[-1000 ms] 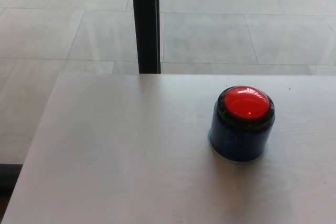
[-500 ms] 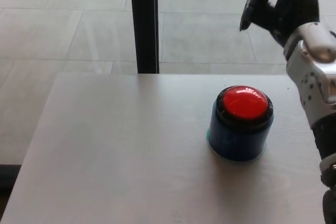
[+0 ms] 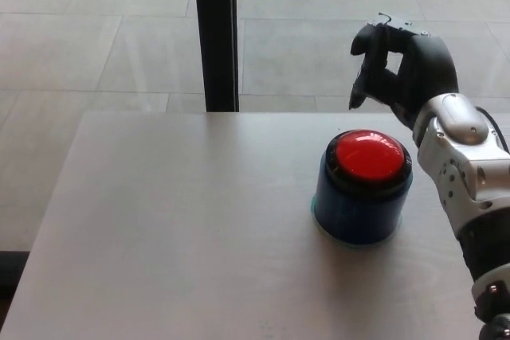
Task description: The robot uses its right hand to press the red button kept in the middle of the desk
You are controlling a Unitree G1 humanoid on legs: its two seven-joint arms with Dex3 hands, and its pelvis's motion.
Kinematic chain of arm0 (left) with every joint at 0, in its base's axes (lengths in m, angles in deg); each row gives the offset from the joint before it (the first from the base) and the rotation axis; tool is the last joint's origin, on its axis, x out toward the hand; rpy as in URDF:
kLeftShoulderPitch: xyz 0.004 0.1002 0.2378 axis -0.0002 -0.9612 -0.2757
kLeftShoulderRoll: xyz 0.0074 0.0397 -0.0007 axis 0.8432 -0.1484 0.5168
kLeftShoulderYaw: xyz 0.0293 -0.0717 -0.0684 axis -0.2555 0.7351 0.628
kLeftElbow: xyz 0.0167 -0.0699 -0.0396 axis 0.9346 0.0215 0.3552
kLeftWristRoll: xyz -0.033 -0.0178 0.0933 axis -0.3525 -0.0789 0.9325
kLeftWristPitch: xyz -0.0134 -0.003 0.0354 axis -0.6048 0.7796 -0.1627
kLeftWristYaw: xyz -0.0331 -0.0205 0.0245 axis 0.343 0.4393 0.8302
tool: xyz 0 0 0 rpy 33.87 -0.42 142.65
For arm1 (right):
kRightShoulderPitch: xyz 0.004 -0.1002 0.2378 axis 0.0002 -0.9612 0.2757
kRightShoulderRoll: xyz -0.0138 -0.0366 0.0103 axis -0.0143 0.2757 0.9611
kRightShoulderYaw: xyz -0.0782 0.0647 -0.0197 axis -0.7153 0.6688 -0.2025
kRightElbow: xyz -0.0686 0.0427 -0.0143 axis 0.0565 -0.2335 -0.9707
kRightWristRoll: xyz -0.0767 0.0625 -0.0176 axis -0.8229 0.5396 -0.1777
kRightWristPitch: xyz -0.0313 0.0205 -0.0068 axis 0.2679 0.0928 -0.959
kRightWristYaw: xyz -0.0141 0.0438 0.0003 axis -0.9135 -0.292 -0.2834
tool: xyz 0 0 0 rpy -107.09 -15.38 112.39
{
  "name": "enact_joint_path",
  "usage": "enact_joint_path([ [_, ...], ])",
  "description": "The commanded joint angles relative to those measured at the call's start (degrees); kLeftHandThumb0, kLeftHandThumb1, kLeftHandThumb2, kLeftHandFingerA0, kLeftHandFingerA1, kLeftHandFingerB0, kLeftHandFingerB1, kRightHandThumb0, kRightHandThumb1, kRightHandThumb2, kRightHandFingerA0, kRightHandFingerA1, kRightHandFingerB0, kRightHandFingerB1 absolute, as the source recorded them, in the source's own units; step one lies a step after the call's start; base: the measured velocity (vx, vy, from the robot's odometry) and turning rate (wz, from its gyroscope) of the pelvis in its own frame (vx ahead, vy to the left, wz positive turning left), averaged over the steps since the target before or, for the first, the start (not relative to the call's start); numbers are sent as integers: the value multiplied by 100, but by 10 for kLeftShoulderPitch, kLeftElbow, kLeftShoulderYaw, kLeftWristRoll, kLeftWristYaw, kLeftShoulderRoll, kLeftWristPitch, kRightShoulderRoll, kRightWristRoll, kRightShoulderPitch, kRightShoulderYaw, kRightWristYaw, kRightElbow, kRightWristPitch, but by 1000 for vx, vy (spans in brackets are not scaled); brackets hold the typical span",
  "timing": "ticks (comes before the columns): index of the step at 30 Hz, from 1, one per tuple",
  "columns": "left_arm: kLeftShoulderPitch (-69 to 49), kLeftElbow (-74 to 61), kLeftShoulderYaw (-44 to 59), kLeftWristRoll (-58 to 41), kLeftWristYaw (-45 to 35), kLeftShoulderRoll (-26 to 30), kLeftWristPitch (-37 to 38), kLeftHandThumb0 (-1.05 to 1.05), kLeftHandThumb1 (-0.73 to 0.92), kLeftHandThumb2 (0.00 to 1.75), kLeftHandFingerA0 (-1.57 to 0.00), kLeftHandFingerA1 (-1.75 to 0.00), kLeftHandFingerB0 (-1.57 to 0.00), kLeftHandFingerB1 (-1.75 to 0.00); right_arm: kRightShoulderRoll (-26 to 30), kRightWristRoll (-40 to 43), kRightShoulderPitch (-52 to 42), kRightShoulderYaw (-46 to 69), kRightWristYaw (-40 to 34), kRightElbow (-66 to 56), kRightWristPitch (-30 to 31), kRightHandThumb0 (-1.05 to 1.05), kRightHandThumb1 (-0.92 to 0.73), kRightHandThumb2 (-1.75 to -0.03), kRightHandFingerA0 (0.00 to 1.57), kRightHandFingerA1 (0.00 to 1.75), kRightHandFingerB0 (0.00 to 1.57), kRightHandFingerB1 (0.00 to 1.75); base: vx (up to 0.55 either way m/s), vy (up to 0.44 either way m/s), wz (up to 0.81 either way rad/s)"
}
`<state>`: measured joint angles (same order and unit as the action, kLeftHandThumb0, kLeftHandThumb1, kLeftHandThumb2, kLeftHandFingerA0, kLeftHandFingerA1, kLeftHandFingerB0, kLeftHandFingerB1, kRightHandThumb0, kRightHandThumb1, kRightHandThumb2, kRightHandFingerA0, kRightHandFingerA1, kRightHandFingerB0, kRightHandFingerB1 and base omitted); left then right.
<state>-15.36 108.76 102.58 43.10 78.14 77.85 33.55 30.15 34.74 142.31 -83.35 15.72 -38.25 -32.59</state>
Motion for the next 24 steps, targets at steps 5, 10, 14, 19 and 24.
enact_joint_path([
  [5,-4,1,0,-7,3,8,-1,-51,84,109,-6,-98,0,-69,-18,-25,-21,6,-15,31,-10,-26,-51,-121,93,175,70,165,0,0,0],
  [10,-5,-2,-5,-5,1,6,-2,-52,87,110,-19,-90,-2,-69,-21,-33,-31,6,-18,39,-12,-27,-53,-116,91,175,69,167,0,0,0],
  [14,-13,-4,-9,-3,-7,9,-3,-51,88,111,-23,-92,-1,-67,-12,-37,-48,7,-6,34,-18,-26,-48,-124,95,175,76,165,0,0,0],
  [19,-6,3,-4,-9,11,6,-2,-52,85,113,-35,-95,0,-65,4,-44,-59,14,-7,40,-19,-27,-55,-118,92,175,74,162,0,0,0],
  [24,-1,1,-10,-6,2,11,-6,-50,87,109,-22,-90,0,-66,13,-51,-79,16,-10,63,-22,-25,-55,-117,99,175,80,155,0,0,0],
])
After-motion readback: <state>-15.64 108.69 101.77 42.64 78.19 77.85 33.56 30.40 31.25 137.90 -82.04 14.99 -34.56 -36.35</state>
